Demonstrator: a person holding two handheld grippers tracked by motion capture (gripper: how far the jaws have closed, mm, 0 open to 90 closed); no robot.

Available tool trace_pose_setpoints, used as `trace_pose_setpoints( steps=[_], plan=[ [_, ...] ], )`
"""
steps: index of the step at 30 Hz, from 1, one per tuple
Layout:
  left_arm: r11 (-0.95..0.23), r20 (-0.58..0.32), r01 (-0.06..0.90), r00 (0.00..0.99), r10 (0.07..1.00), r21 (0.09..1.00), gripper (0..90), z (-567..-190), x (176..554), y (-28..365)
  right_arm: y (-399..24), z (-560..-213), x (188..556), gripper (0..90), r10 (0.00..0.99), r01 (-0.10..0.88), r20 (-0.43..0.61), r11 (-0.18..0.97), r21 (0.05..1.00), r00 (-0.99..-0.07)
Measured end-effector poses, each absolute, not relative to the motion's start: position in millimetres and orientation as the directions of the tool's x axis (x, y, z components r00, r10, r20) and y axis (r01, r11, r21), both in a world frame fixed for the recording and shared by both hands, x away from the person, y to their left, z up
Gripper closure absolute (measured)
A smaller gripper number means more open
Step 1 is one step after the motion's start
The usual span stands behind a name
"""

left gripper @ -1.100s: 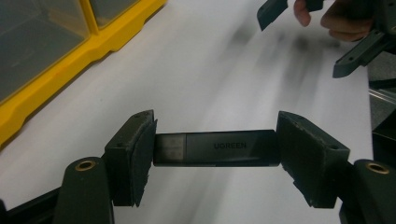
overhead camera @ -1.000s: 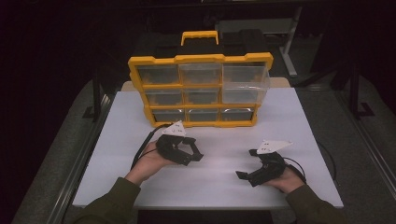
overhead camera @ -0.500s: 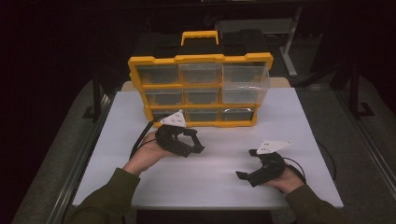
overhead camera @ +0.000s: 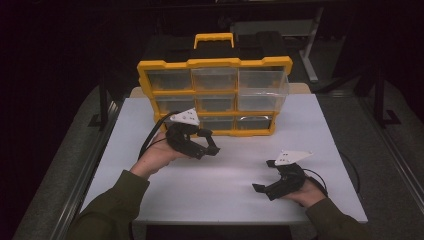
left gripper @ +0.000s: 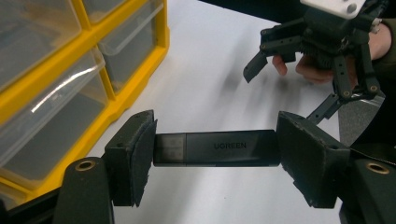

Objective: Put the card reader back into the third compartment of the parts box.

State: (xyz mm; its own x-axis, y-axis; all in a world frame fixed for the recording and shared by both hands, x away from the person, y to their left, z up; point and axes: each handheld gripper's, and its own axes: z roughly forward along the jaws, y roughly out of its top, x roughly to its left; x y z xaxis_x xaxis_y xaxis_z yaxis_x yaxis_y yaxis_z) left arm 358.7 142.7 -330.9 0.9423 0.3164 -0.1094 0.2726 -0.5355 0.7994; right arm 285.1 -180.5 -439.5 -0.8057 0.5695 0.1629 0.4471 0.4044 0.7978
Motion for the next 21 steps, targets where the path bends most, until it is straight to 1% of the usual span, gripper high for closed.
trace_pose_setpoints(
  steps=[12, 21],
  plan=[
    [-0.526, -0.1, 0.25, 0.95, 0.297, 0.813, 30.0, -301.7, 369.8, 141.9, -180.6, -439.4, 284.9, 0.0, 0.57, 0.449, 0.167, 0.401, 0.798, -0.805],
    [-0.507, -0.112, 0.247, 0.953, 0.281, 0.826, 30.0, -270.4, 381.6, 139.4, -180.5, -439.4, 284.9, 0.0, 0.571, 0.451, 0.167, 0.401, 0.797, -0.804]
  ],
)
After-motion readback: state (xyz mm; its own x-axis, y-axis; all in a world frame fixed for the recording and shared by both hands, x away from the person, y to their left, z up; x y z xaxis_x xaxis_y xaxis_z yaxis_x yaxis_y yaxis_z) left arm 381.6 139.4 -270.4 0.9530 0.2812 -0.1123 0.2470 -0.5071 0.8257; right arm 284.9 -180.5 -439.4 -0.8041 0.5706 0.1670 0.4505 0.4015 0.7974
